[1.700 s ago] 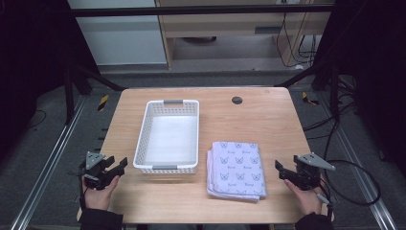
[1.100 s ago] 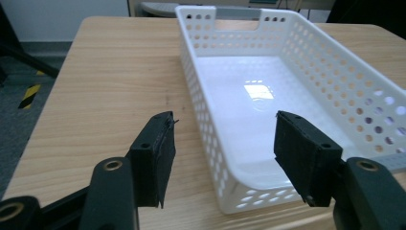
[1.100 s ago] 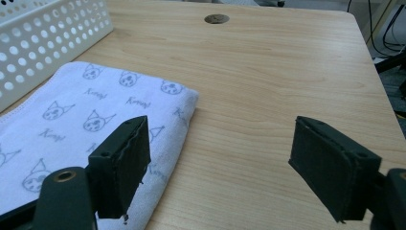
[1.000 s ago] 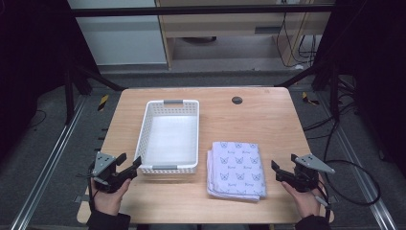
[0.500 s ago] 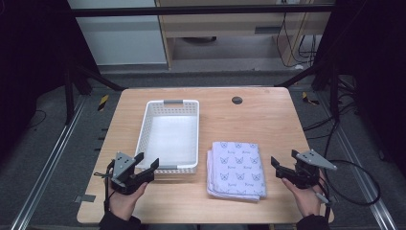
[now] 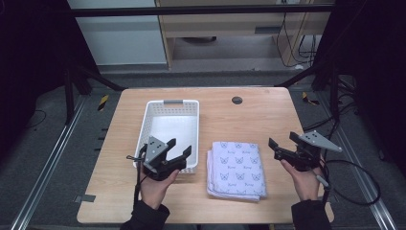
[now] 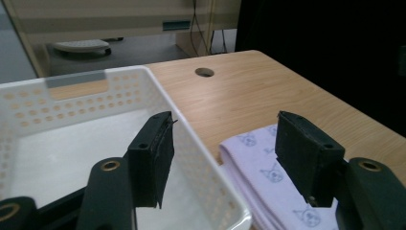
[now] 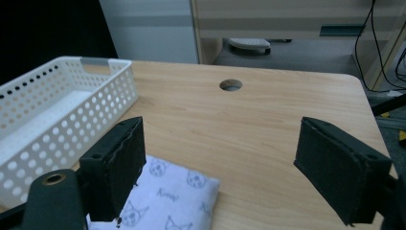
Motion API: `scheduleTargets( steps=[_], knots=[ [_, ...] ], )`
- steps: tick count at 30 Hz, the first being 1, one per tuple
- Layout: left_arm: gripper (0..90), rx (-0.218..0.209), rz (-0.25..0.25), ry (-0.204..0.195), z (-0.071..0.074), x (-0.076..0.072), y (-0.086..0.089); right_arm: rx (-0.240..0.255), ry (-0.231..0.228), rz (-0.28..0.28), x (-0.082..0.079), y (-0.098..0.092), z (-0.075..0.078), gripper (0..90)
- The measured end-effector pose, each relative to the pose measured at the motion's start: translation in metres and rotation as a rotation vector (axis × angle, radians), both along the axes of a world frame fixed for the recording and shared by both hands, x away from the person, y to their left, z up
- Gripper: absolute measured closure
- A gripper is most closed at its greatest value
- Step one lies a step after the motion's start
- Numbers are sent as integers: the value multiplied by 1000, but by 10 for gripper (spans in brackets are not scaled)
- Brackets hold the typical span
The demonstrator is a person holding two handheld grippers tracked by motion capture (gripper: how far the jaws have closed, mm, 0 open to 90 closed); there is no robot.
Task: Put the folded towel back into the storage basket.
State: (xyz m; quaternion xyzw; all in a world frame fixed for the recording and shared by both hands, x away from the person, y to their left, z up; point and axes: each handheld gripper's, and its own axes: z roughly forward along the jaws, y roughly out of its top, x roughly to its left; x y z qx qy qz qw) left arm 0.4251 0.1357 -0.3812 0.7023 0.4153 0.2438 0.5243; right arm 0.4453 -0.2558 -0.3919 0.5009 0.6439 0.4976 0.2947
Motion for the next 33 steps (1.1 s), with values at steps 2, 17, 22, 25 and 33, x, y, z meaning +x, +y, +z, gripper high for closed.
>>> scheduleTargets(
  steps=[2, 17, 22, 25, 33],
  knots=[
    [376, 2, -4, 0, 0, 0, -5, 14, -1, 6, 2, 1, 2, 178],
    [436, 52, -56, 80, -37, -20, -49, 36, 49, 50, 32, 29, 1, 188],
    [445, 56, -87, 100, -49, -27, -58, -7, 100, 59, 38, 39, -10, 218],
    [454, 60, -91, 105, -52, -29, -60, 8, 93, 58, 39, 39, -12, 222],
    [477, 67, -104, 146, -70, -34, -65, 19, 125, 36, 40, 39, -35, 250]
  ],
)
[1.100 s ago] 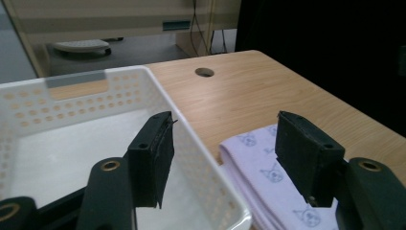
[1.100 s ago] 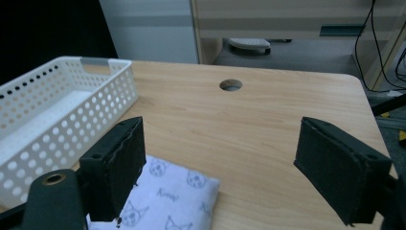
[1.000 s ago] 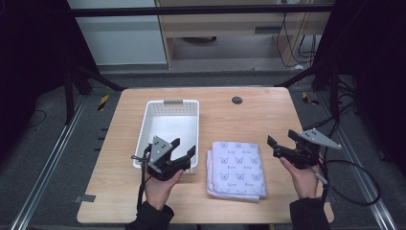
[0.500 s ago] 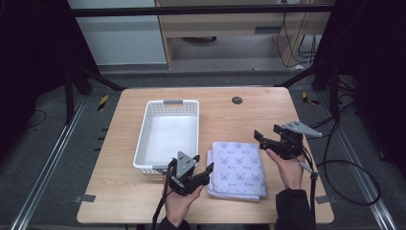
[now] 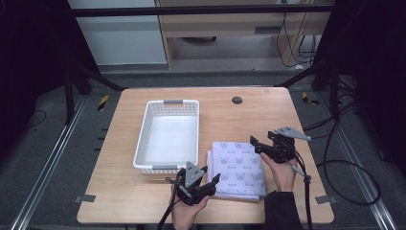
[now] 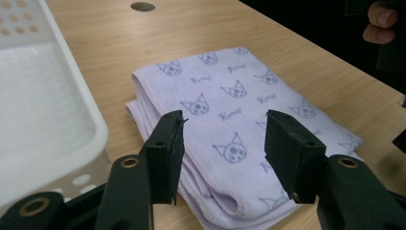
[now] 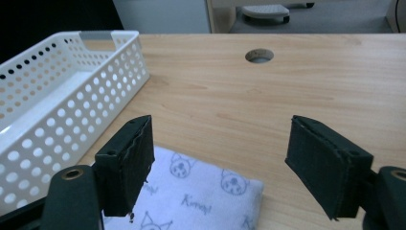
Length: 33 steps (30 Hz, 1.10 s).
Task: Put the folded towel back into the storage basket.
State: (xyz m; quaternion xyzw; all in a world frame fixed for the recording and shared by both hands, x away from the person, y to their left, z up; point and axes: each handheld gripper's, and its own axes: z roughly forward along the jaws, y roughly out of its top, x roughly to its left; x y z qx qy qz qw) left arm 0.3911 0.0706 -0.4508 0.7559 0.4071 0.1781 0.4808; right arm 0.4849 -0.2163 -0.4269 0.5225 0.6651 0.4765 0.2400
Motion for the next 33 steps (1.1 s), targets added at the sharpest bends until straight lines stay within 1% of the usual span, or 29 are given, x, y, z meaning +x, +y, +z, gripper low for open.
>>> scheduleTargets(
  steps=[2, 3, 5, 6, 8, 9, 10, 13, 15, 16, 18, 23, 26, 27, 29, 30, 31, 33],
  knots=[
    [479, 2, 2, 5, -2, 0, 0, -11, 6, 4, -1, 0, -4, 256],
    [484, -5, 3, 15, -7, 0, 0, -19, 8, 8, -1, 0, -6, 260],
    [485, -6, 4, 19, -9, 0, -1, -23, 11, 13, -2, 0, -7, 263],
    [487, -8, 4, 29, -11, 1, -2, -21, 12, 18, -2, -1, -9, 268],
    [495, -2, 5, 46, -18, 1, -4, -1, 33, 15, -2, -3, -16, 279],
    [496, -2, 5, 46, -18, 1, -4, -1, 46, 15, -1, -3, -20, 279],
    [496, 1, 7, 49, -20, 1, -4, -1, 46, 15, -1, -3, -20, 279],
    [499, 5, 15, 60, -26, 1, -5, 0, 68, 14, 1, -4, -28, 286],
    [497, 10, 20, 67, -29, 1, -6, -3, 79, 25, 2, -4, -33, 294],
    [493, 22, 27, 71, -31, 1, -6, -5, 87, 27, 3, -4, -35, 294],
    [488, 23, 31, 77, -32, 2, -6, -6, 93, 32, 3, -4, -36, 298],
    [463, 22, 49, 96, -39, 6, -5, -30, 112, 45, 5, -3, -40, 316],
    [441, 28, 46, 105, -43, 9, -6, -39, 122, 52, 6, -1, -45, 329],
    [424, 36, 41, 115, -45, 10, -8, -37, 135, 56, 6, 0, -48, 334],
    [404, 39, 40, 119, -46, 11, -8, -41, 138, 58, 7, 1, -50, 336],
    [404, 39, 39, 129, -47, 12, -9, -44, 144, 59, 7, 1, -52, 337],
    [387, 40, 35, 140, -49, 14, -9, -57, 155, 61, 7, 2, -54, 337],
    [370, 42, 33, 148, -51, 15, -10, -60, 161, 62, 8, 3, -55, 338]
  ],
)
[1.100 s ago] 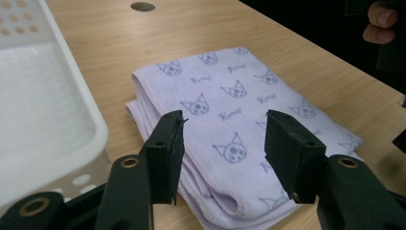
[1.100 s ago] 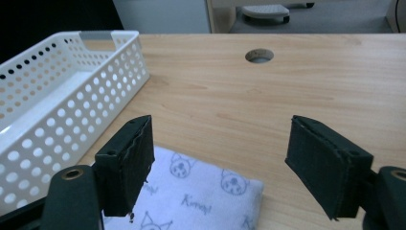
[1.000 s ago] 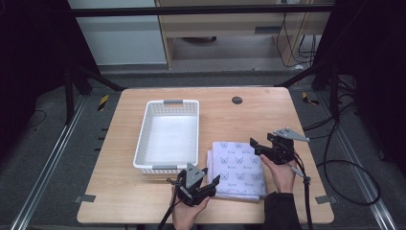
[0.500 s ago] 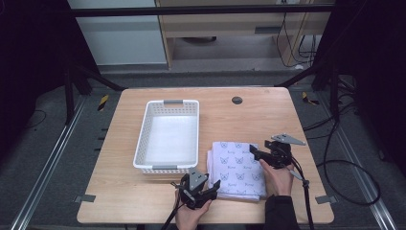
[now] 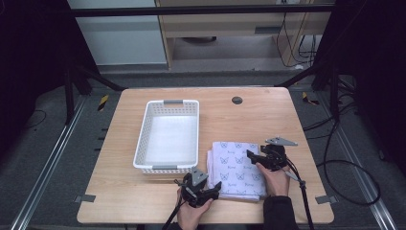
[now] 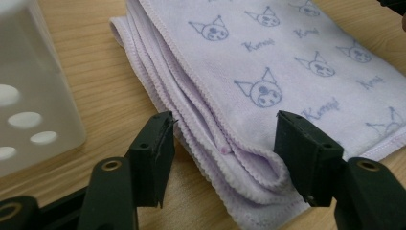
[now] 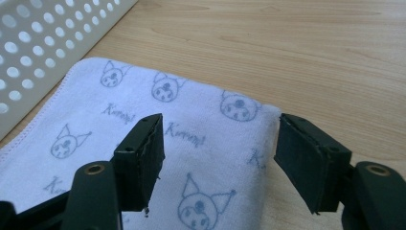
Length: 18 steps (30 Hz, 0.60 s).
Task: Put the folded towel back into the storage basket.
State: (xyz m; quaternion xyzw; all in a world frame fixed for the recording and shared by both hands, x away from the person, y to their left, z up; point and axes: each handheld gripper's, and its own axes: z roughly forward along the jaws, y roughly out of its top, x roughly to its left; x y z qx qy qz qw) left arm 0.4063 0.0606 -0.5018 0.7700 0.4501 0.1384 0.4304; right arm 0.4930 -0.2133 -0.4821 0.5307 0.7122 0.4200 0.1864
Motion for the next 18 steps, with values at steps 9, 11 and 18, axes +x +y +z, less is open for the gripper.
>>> scheduleTargets(
  steps=[9, 11, 18],
  knots=[
    [313, 3, -14, 27, -5, 5, -2, -7, 39, 1, 3, 2, -10, 363],
    [304, 12, -23, 29, -6, 7, -3, 0, 53, 0, 4, 1, -15, 381],
    [299, 40, -33, 16, -6, 7, -8, -10, 63, 4, 5, 3, -19, 436]
  ],
)
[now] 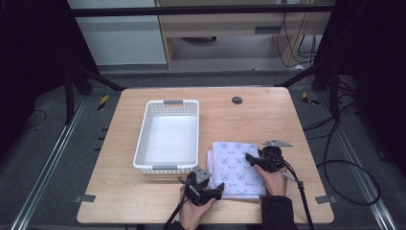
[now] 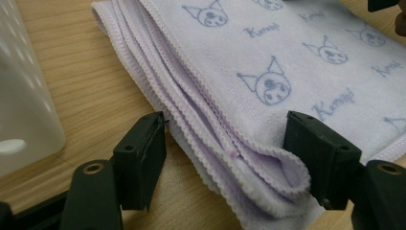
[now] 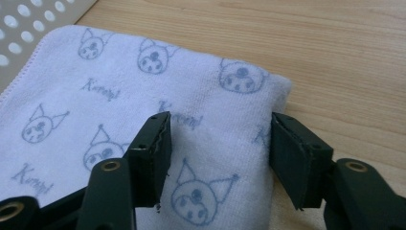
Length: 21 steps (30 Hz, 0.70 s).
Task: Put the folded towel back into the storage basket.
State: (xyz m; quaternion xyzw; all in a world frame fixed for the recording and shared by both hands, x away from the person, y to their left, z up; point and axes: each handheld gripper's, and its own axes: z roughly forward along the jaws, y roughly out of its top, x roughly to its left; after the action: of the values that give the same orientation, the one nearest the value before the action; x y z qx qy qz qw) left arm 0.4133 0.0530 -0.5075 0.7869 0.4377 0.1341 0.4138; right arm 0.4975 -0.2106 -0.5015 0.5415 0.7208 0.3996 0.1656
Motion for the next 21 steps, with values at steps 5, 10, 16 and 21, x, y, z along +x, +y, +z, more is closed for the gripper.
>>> scheduleTargets(
  steps=[5, 10, 16, 21],
  knots=[
    [316, 1, -6, -1, 0, 0, -1, 1, 1, 4, -1, 2, -1, 477],
    [399, -14, -9, 17, 1, 0, -3, 11, 7, 7, -1, 2, -2, 541],
    [546, -56, -8, 49, 1, 0, -2, 32, 12, 2, -2, 2, -2, 642],
    [688, -105, 3, 62, 0, 0, 1, 25, 1, -18, -5, 5, -1, 697]
  ],
)
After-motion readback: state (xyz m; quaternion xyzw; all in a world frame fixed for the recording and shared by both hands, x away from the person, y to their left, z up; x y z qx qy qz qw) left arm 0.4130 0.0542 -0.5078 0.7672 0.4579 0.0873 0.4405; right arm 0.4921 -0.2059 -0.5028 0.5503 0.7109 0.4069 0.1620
